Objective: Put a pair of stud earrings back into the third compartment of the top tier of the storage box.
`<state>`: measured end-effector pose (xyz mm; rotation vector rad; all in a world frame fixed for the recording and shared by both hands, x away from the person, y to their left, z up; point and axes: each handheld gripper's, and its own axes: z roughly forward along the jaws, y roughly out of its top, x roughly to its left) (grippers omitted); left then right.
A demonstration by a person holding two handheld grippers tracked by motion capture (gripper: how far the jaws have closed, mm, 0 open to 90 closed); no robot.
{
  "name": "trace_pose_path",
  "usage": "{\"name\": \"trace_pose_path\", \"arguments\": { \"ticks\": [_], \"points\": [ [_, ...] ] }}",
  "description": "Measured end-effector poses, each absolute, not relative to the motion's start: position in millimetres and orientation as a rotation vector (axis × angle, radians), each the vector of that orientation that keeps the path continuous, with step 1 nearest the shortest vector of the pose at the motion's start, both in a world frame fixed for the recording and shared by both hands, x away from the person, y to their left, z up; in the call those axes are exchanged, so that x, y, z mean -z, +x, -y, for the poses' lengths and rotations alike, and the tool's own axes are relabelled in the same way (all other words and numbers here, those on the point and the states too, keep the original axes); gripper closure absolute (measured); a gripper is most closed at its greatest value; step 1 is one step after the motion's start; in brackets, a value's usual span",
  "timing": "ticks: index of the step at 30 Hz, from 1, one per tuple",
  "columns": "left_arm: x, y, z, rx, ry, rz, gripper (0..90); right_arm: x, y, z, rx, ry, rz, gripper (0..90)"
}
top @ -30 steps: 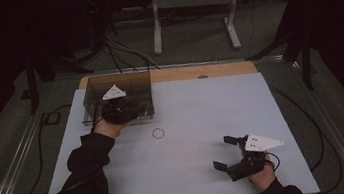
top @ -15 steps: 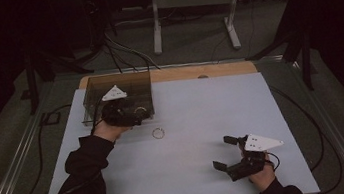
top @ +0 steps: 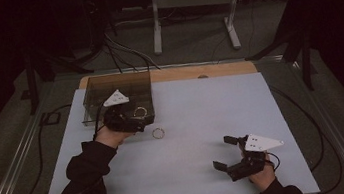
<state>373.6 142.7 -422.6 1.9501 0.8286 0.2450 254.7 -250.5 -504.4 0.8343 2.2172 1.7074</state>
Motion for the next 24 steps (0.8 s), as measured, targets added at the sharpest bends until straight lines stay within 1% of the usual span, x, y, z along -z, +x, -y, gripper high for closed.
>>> {"name": "trace_pose_path", "arguments": {
  "ticks": [10, 20, 21, 22, 24],
  "points": [
    [435, 354, -129, -0.186, 1.984, -0.766, 9.0, 504, 255, 250, -1.706, 0.833, -2.218, 0.0],
    [445, 345, -118, -0.171, 2.003, -0.732, 9.1, 504, 254, 251, -1.707, 0.830, -2.218, 0.0],
    [447, 345, -117, -0.168, 2.004, -0.730, 9.3, 504, 254, 251, -1.708, 0.830, -2.217, 0.0],
    [448, 344, -117, -0.167, 2.006, -0.725, 11.6, 504, 254, 251, -1.708, 0.830, -2.217, 0.0],
    [450, 344, -116, -0.171, 2.007, -0.724, 12.1, 504, 254, 251, -1.708, 0.829, -2.216, 0.0]
  ]
}}
